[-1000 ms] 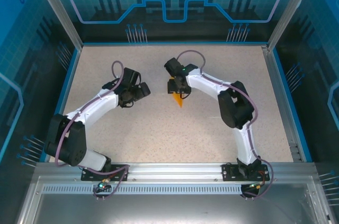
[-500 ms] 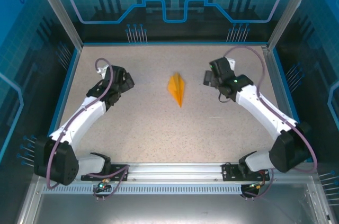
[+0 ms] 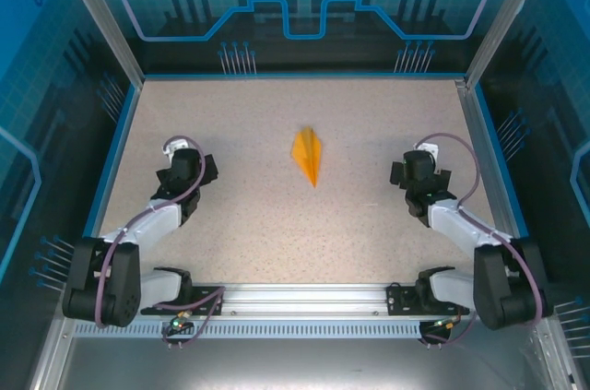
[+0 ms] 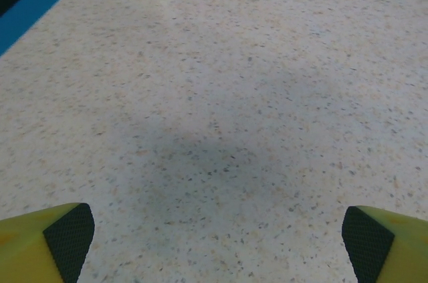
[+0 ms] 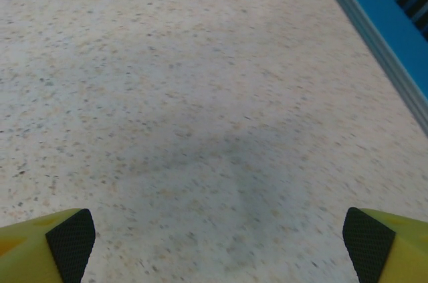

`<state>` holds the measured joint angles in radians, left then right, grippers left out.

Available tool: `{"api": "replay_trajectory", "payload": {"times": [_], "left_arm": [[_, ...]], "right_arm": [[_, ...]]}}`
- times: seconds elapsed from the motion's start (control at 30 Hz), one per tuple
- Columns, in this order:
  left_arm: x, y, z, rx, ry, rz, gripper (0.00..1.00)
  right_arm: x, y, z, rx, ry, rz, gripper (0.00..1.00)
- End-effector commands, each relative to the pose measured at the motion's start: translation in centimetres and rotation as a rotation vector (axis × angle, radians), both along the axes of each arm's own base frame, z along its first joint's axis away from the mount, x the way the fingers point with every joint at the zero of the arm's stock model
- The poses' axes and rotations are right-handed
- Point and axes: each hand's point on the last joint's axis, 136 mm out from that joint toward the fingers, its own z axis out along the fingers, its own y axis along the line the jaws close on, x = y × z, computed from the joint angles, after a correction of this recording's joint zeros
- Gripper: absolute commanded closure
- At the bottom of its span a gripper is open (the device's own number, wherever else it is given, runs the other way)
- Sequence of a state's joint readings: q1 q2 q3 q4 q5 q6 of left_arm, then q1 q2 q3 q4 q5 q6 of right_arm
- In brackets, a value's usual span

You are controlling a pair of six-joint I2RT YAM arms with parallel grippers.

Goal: Fold a paper plane with a square sheet of paper (pick it up from the middle)
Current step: Reset both arms

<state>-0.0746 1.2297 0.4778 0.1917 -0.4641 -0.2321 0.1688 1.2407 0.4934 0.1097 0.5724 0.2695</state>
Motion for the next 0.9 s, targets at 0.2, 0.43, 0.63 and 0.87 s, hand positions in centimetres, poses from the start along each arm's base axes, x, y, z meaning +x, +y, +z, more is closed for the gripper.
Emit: {"api": "replay_trajectory", "payload": {"times": [0.2,0.43,0.63,0.87], "left_arm": [[3.3,-3.8,2.3,0.01,-0.239,-0.299,0.02],[4.3,-3.5,1.4,0.007,-0.253,-0.328,0.02],[5.0,-3.1,-0.5,0.011,-0.231,-0.307,0.02],[5.2,-2.8,-0.7,0.014,-0.221,-0.286,0.02]], "right_arm": [[4.5,2.7,2.9,-0.014,-0.243,0.231,0.01],[5.8,2.5,1.9,-0.01,-0.268,0.26,0.01],[5.8,3.2,1.5,0.009,-0.276,0.314,0.01],[6.0,3.0,0.6,0.006,-0.273,0.3,0.01]]}}
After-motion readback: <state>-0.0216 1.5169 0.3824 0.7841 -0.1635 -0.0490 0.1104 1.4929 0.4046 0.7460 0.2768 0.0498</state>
